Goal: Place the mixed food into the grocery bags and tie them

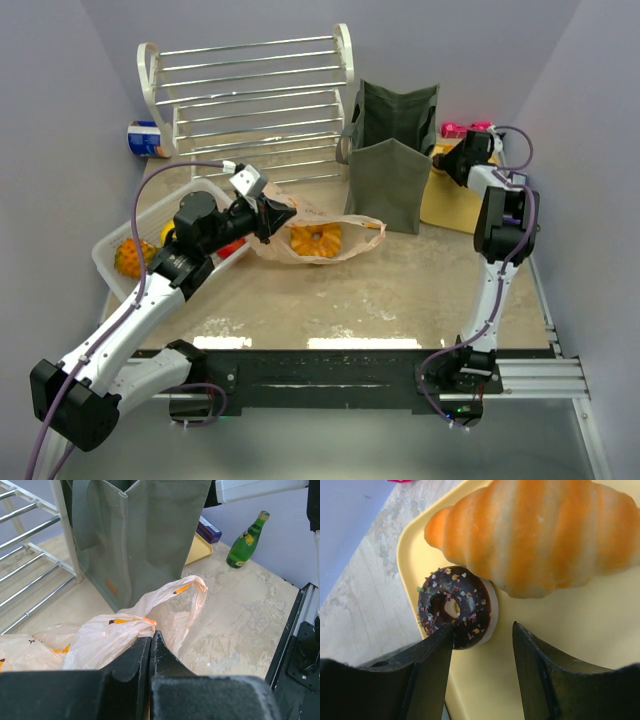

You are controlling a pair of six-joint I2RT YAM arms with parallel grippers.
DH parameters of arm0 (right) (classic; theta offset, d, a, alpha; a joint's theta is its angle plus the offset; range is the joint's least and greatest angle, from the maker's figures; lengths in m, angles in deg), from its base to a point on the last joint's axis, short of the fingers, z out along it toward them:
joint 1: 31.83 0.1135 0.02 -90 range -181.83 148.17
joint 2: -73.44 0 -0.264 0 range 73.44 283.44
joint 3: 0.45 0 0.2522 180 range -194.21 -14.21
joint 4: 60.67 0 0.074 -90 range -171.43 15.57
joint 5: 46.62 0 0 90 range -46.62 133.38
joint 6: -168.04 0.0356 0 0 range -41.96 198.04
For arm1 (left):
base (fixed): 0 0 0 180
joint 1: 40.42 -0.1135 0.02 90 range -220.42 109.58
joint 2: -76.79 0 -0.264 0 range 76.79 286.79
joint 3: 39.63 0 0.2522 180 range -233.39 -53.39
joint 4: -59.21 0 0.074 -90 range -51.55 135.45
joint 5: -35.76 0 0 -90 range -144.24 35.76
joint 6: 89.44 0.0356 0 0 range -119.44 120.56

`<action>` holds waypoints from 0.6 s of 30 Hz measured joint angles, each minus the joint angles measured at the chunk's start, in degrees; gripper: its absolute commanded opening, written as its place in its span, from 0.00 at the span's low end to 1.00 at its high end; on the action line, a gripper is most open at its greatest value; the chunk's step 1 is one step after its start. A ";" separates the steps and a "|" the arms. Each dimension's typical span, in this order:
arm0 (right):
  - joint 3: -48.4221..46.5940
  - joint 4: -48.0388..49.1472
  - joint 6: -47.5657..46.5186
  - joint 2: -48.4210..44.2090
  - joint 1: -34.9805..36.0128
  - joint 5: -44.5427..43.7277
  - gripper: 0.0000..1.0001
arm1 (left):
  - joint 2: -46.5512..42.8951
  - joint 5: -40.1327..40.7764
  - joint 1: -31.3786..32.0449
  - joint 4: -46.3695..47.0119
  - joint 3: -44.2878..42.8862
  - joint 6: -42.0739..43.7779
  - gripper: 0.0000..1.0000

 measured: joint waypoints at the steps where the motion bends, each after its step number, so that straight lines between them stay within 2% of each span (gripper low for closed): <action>1: -0.94 0.00 0.07 0.68 0.00 0.00 0.51 | 0.00 -0.09 -0.02 0.02 0.00 0.04 0.00; 5: -2.95 0.02 0.11 1.95 0.04 0.00 0.40 | 0.00 -0.28 -0.02 0.04 0.00 0.52 0.00; 10: -3.39 0.13 -0.02 2.32 0.28 0.11 0.35 | 0.00 -0.48 -0.07 0.02 0.00 0.83 0.00; 11: -4.07 0.00 -0.07 2.69 0.31 0.13 0.25 | 0.00 -0.57 -0.11 0.04 0.00 0.83 0.00; 15: -5.79 -0.22 -0.24 4.02 0.31 0.66 0.03 | 0.00 -0.81 -0.11 0.04 0.00 0.85 0.00; 16: -6.16 -0.13 -0.17 4.37 0.31 0.90 0.00 | 0.00 -0.81 -0.13 0.04 0.00 0.85 0.00; 18: -6.36 0.26 -0.22 4.59 0.24 1.62 0.00 | 0.00 -0.83 -0.11 0.04 0.00 0.87 0.00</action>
